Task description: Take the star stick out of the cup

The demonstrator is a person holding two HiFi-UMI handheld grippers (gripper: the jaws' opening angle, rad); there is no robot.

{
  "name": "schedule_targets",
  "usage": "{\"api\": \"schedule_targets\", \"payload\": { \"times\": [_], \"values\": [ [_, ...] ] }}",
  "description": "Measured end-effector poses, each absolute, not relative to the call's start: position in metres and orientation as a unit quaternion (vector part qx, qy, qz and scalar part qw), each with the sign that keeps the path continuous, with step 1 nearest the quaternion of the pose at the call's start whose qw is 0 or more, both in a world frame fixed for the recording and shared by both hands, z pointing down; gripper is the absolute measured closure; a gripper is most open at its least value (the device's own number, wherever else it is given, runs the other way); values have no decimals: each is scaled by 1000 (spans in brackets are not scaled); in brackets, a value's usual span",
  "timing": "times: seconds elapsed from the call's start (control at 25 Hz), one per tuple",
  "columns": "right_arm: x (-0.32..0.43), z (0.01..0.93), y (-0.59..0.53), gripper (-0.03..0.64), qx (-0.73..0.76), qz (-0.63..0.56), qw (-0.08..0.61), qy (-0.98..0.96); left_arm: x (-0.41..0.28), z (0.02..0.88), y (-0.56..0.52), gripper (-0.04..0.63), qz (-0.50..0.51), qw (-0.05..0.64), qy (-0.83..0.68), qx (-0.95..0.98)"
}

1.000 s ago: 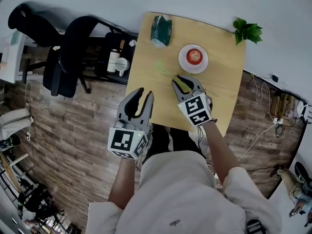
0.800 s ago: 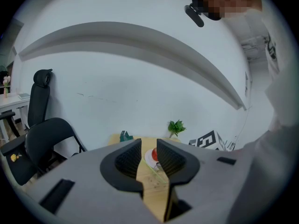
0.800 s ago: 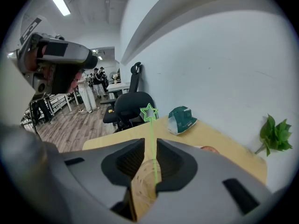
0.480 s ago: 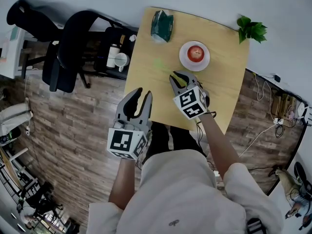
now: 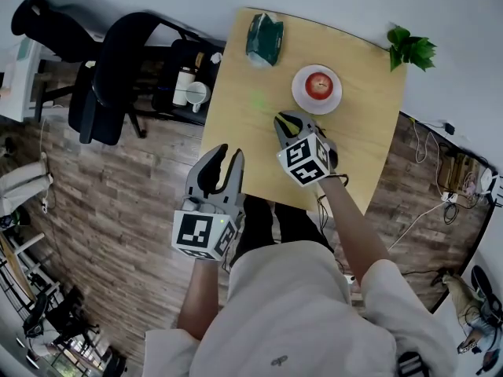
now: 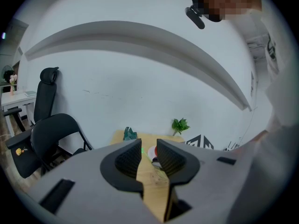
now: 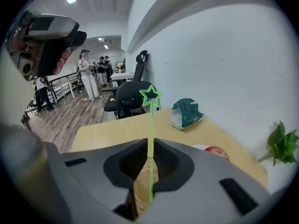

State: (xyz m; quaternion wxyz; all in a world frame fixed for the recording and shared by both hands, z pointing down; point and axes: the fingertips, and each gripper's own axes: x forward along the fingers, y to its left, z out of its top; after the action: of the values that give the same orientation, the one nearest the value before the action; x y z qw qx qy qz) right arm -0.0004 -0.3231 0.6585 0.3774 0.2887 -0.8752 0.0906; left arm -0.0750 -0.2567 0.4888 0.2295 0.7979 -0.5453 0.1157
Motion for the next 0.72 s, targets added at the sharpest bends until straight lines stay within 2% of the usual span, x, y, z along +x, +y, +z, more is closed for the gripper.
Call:
{"api": "schedule_targets", "payload": {
  "times": [0.72],
  "values": [
    [-1,660,-326,600,297,86,387,-869,-83,484,-256,499,114,225,-544,801]
  ]
}}
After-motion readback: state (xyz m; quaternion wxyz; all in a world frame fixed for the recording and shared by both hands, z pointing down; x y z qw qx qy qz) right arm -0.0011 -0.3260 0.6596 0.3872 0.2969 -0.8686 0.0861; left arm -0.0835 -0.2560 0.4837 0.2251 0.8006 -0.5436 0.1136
